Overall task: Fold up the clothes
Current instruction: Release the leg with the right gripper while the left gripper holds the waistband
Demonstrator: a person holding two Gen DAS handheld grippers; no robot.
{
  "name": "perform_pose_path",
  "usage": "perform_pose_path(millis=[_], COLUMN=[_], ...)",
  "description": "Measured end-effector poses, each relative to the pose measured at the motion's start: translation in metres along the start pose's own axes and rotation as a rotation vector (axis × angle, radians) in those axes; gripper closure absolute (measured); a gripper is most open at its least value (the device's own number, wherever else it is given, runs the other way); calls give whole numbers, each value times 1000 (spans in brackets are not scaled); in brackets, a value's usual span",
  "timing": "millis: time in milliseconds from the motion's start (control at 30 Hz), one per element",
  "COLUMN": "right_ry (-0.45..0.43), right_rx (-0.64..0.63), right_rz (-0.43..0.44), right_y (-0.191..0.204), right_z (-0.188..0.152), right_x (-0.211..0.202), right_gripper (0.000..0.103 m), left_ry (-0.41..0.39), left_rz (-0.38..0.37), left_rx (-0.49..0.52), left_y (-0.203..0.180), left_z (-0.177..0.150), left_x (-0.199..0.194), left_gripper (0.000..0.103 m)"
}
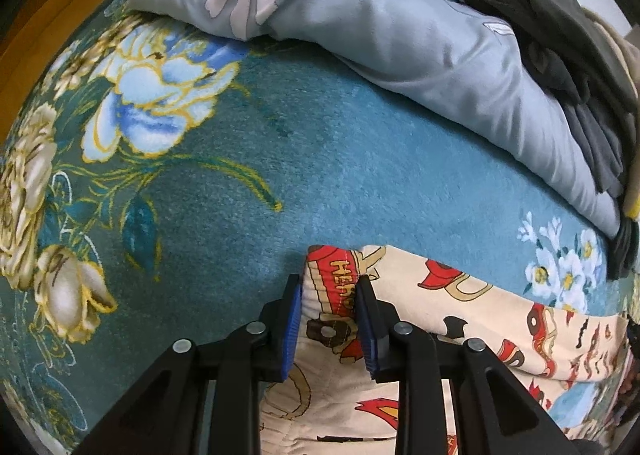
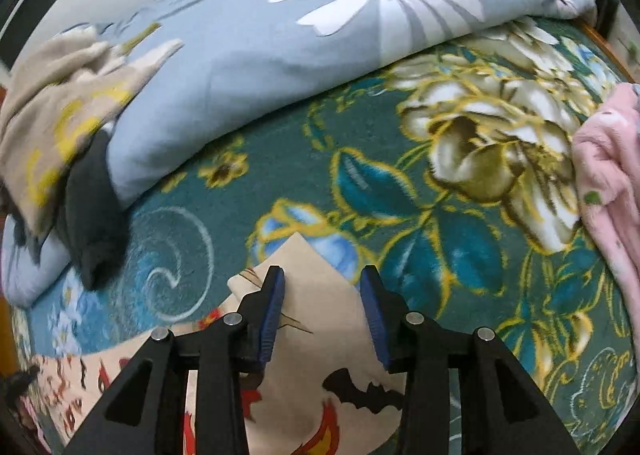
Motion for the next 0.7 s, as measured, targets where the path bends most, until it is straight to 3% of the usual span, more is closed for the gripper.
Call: perform_pose_path(millis=[67, 100, 133, 300, 567, 700], right_ry=[4, 6, 7, -1, -200, -180], right_rx=[-24, -30, -37, -55, 152, 169], right_rz=[3, -1, -5, -11, -102, -162], right_y=[4, 5, 5, 4, -56, -63], right_z=[-5, -7, -9, -15, 19, 26], right_x=[-1, -2, -3, -10, -64, -56], right_gripper=[65, 77, 95, 98, 98, 98], left_ry=[1, 2, 2, -14, -112, -133], left_rz=[5, 7, 8, 5, -35, -65], left_rx=[2, 3, 3, 6, -9, -35], left_y=[0, 0, 0, 2, 4, 3], left_z=[-2, -3, -3, -4, 4, 12], left_x=[1, 2, 2, 1, -16, -19], left_gripper=[74, 74, 74, 75, 76, 76])
Point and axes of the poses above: each gripper's, at about its wrist camera, not at the fingertips, and x roughly the way its jaws point, y to its left, z to its top, the point moved 8 cm from there along x, roughly the way its jaws point, and after that the axes turned 11 degrees about -x, right-handed, at the moved point
